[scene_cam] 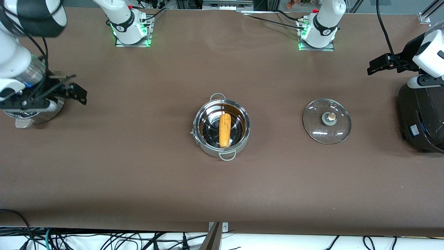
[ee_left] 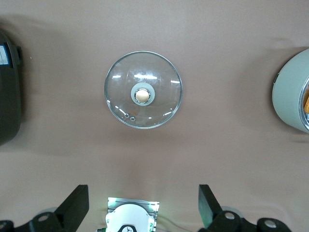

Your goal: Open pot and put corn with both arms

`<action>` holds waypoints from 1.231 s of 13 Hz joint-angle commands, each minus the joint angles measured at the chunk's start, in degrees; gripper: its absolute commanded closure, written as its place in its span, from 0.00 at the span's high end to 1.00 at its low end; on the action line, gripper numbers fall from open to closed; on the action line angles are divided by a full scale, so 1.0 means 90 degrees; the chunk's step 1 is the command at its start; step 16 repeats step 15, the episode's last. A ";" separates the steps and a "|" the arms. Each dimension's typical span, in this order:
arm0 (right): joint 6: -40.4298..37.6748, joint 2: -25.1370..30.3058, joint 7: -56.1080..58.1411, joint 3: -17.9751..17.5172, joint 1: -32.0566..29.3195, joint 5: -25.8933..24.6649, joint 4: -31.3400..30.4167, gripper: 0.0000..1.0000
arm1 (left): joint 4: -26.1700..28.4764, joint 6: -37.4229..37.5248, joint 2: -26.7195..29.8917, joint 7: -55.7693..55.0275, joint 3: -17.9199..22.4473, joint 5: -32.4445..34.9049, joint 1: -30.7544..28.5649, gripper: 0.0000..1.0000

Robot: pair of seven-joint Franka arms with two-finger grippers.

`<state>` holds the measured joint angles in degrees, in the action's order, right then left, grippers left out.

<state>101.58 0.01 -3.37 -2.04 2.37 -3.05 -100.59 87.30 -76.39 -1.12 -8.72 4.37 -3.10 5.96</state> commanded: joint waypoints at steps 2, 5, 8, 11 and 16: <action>-0.0572 0.0594 0.0178 0.0450 0.0058 0.0103 0.0013 1.00 | 0.0277 0.0118 0.0571 0.0070 -0.0133 0.0149 -0.0290 1.00; -0.0651 0.0555 0.0529 0.0529 -0.0019 0.0202 0.0258 1.00 | 0.0660 -0.0212 0.0740 0.0197 -0.0163 0.0374 -0.0369 1.00; -0.1041 0.0273 0.0550 0.0539 -0.0078 0.0221 0.0755 1.00 | 0.1003 -0.0507 0.0857 0.0246 -0.0163 0.0374 -0.0408 1.00; -0.1344 0.0048 0.0792 0.0578 -0.0117 0.0396 0.1155 1.00 | 0.0964 -0.0516 0.0828 0.0314 -0.0173 0.0384 -0.0408 1.00; -0.1492 -0.0070 0.0950 0.0656 -0.0146 0.0505 0.1362 1.00 | 0.0388 -0.0585 0.0153 0.0666 -0.0133 0.0452 -0.0418 1.00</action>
